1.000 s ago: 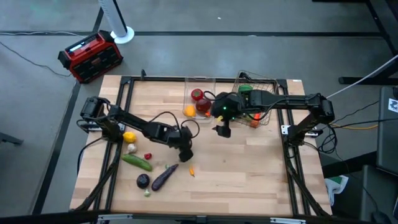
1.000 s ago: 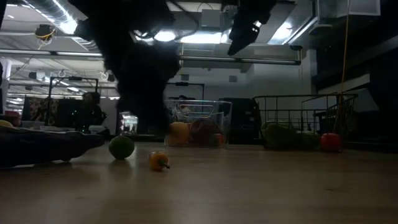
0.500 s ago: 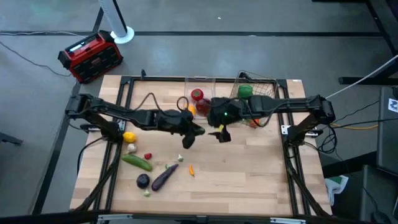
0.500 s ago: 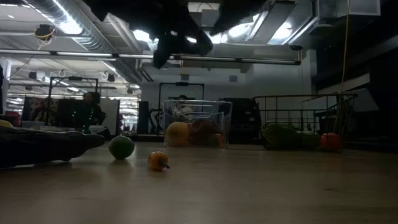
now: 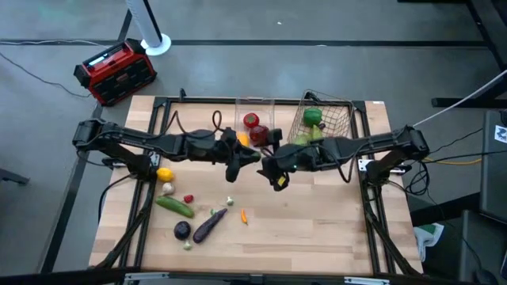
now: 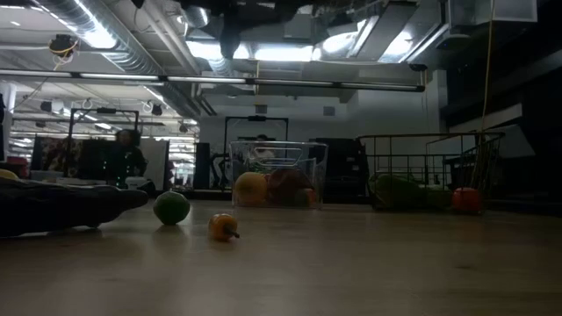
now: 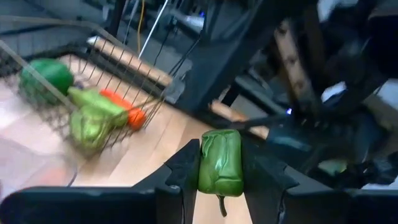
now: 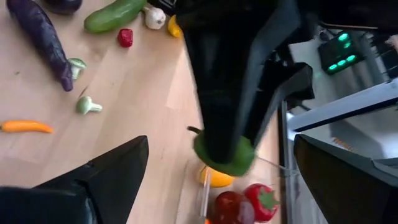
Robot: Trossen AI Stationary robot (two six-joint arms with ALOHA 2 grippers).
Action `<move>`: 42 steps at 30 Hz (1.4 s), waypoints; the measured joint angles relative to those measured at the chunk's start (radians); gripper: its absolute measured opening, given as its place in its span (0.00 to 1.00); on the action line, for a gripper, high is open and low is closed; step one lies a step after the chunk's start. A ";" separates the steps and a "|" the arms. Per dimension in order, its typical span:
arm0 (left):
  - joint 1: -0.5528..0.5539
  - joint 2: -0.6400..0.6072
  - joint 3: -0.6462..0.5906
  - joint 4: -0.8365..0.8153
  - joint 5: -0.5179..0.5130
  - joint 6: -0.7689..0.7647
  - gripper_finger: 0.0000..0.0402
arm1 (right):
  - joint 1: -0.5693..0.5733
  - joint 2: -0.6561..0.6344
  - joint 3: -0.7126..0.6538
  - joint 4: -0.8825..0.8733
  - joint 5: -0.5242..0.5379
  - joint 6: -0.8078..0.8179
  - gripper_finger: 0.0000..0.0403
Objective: Sort produce into baskets
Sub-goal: Put the green chili pepper into the wire basket
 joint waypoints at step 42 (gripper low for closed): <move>-0.001 -0.003 0.000 0.049 0.006 -0.004 0.27 | 0.026 0.000 0.000 0.052 0.076 -0.054 0.42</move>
